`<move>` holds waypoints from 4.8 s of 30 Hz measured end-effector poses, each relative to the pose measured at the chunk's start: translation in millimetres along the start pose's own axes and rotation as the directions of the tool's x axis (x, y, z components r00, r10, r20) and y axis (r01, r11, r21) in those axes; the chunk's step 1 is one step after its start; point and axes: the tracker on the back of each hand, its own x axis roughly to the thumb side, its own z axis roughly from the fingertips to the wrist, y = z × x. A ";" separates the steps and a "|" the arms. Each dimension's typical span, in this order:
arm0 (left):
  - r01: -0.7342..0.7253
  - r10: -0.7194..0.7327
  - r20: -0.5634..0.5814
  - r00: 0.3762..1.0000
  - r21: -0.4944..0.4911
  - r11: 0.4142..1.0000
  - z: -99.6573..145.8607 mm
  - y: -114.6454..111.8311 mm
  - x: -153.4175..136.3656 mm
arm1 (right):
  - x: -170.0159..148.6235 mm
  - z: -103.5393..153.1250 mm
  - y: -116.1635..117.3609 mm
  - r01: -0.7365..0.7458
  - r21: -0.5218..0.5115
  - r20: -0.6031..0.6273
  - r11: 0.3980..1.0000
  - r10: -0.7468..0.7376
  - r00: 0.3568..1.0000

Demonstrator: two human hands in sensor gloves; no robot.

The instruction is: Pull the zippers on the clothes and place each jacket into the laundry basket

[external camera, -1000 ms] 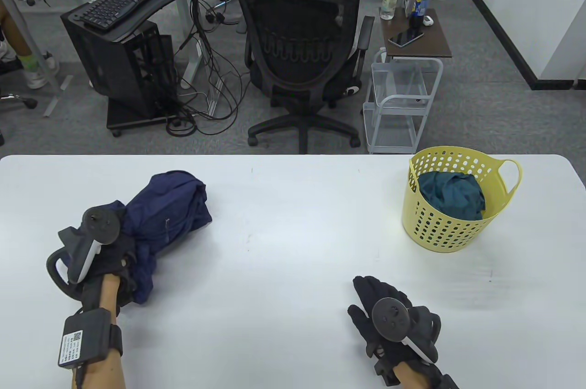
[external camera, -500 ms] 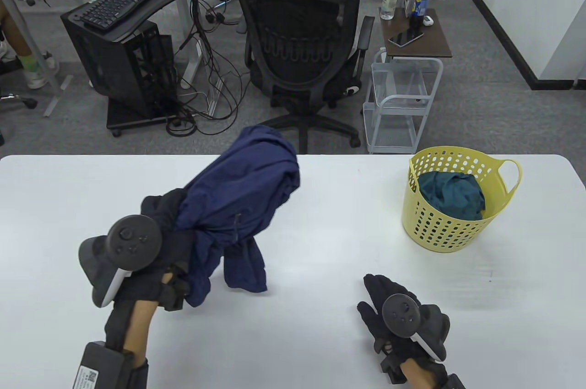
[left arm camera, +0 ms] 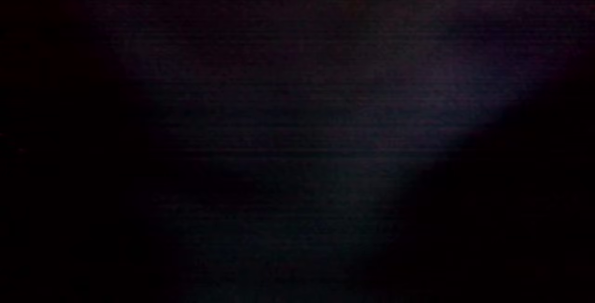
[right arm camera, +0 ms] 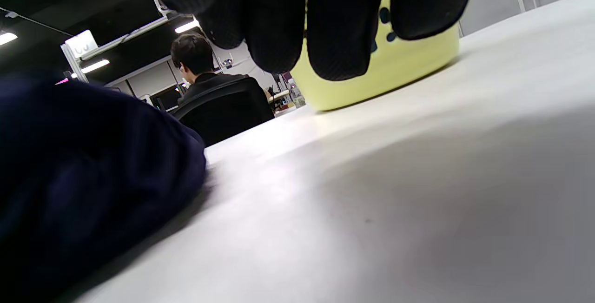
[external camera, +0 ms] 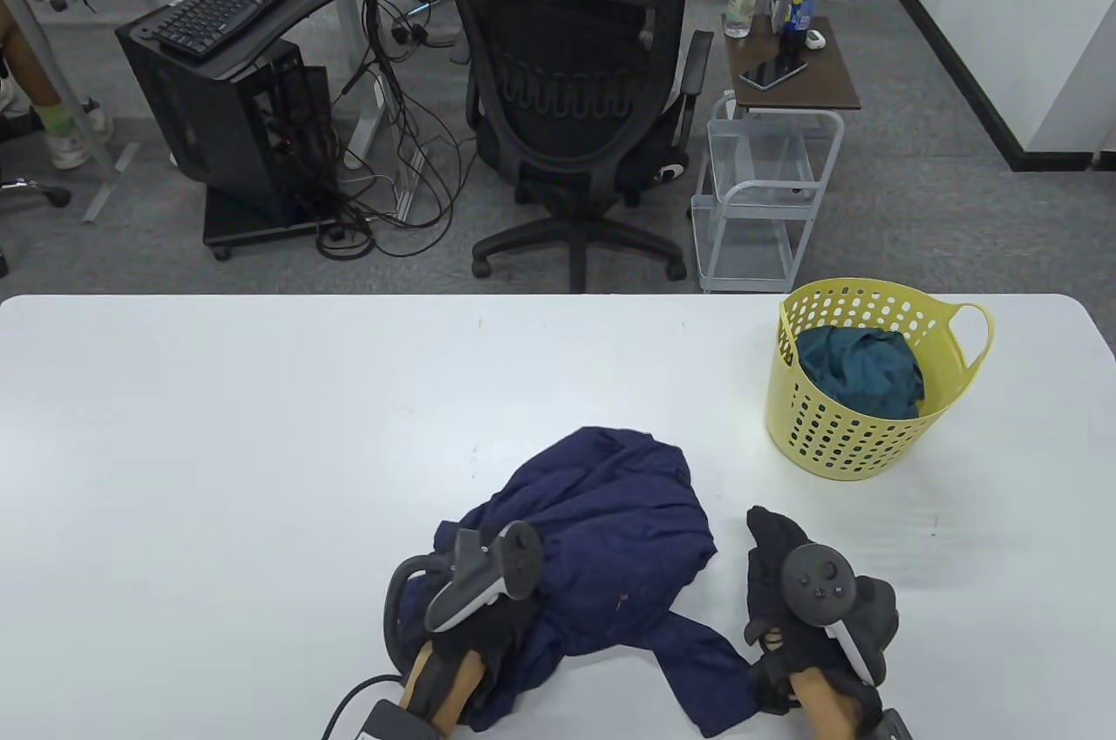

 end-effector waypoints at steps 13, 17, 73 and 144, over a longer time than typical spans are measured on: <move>-0.508 0.521 0.030 0.853 0.273 0.817 40.9 20.0 -101.3 | 12.3 -17.0 -3.2 0.035 0.195 0.064 0.980 -0.048 0.997; -0.522 0.563 -0.065 0.824 0.302 0.798 40.5 8.9 -133.0 | 23.4 -31.5 -5.0 0.063 0.275 0.096 0.959 -0.093 0.991; -0.961 0.914 0.394 0.096 -0.204 0.189 22.6 2.5 -82.4 | 152.0 4.6 75.7 0.192 0.644 0.219 0.740 -0.420 0.881; -0.344 0.313 -0.162 0.936 -0.219 0.913 13.6 -27.9 -50.8 | 54.7 -11.3 43.2 -0.335 0.617 0.187 0.712 0.280 0.942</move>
